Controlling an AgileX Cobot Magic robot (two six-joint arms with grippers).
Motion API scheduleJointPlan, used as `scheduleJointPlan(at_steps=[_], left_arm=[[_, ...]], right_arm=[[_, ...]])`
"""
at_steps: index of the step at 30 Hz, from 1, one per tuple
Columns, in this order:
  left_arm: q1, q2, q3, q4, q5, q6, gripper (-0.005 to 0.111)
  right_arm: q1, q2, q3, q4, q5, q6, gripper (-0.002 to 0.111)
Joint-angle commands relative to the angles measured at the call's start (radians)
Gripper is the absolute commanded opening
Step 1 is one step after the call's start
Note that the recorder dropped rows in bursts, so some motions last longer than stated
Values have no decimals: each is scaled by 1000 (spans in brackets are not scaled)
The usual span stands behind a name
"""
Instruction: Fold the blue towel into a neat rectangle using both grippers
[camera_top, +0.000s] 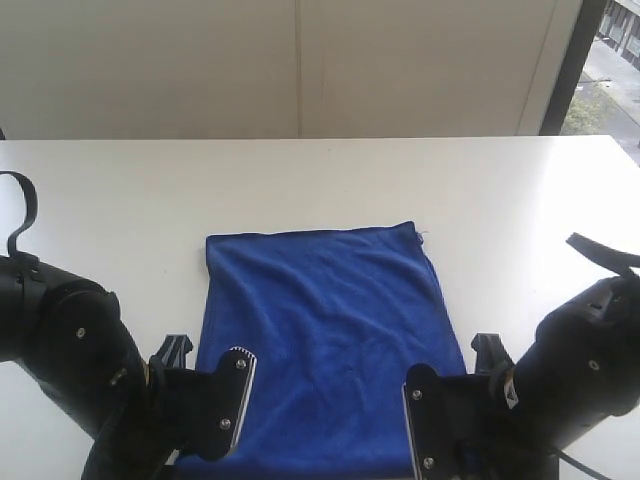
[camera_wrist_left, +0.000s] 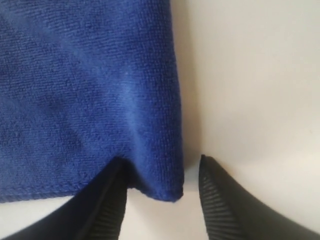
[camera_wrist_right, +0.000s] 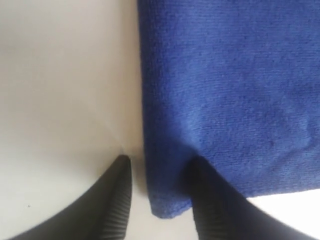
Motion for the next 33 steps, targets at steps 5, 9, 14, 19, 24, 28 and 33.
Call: scheduleJointPlan(at_steps=[5, 9, 14, 19, 24, 28, 33], left_arm=[[3, 3, 6, -12, 35, -3, 26], [3, 3, 6, -12, 40, -3, 15], [3, 3, 6, 0, 98, -3, 0], [3, 0, 2, 16, 196, -3, 0], [3, -40, 2, 12, 278, -25, 0], [3, -89, 2, 10, 329, -81, 0], [3, -174, 2, -29, 406, -109, 0]], right_arm=[[4, 13, 3, 0, -52, 45, 10], [4, 13, 3, 0, -52, 45, 0], [4, 11, 3, 0, 13, 45, 0], [4, -28, 3, 0, 94, 69, 0], [40, -111, 3, 11, 184, 104, 0], [98, -156, 3, 11, 255, 150, 0], [181, -197, 3, 11, 327, 201, 0]])
